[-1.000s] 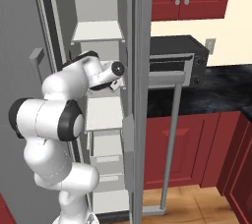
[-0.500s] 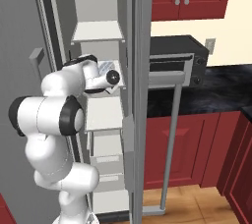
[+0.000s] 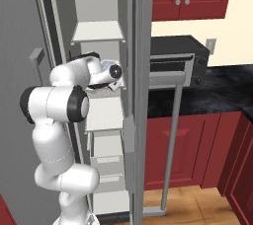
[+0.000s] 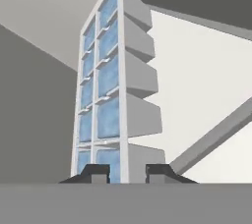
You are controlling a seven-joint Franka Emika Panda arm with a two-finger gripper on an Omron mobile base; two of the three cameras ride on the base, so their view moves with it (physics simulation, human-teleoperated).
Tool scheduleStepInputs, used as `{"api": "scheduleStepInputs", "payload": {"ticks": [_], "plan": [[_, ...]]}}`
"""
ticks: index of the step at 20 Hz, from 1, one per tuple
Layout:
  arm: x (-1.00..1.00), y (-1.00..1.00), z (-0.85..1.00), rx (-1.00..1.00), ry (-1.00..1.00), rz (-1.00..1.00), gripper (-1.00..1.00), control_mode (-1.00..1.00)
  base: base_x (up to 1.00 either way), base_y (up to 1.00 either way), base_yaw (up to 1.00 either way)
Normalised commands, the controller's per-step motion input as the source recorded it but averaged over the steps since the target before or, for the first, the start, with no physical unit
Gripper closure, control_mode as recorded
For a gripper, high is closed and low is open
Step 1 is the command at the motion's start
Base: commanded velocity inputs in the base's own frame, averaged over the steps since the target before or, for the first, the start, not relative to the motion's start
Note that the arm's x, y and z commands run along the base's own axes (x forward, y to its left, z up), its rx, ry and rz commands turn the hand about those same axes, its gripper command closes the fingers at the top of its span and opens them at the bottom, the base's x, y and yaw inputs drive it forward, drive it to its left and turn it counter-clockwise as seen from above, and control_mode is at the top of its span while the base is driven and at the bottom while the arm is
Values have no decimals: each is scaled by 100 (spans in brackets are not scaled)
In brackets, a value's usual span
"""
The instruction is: The ice cube tray has been filled with water. Take the tray and place it in the freezer to make ice. Close the freezer door after placing the tray.
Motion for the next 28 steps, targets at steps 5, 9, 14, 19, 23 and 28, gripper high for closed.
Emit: {"api": "scheduleStepInputs", "payload": {"ticks": [5, 9, 14, 19, 23, 28], "plan": [[65, 7, -3, 0, 3, 0, 100, -100, 0, 0, 0], [46, 44, -12, -1, 0, -4, 100, -100, 0, 0, 0], [27, 30, -10, -1, 0, -7, -100, -100, 0, 0, 0], [-36, -5, 0, 0, 0, -5, -100, -100, 0, 0, 0], [-83, 0, -2, 0, 0, -9, -100, -100, 0, 0, 0], [-100, -24, -6, 1, -3, -14, -100, -100, 0, 0, 0]]}}
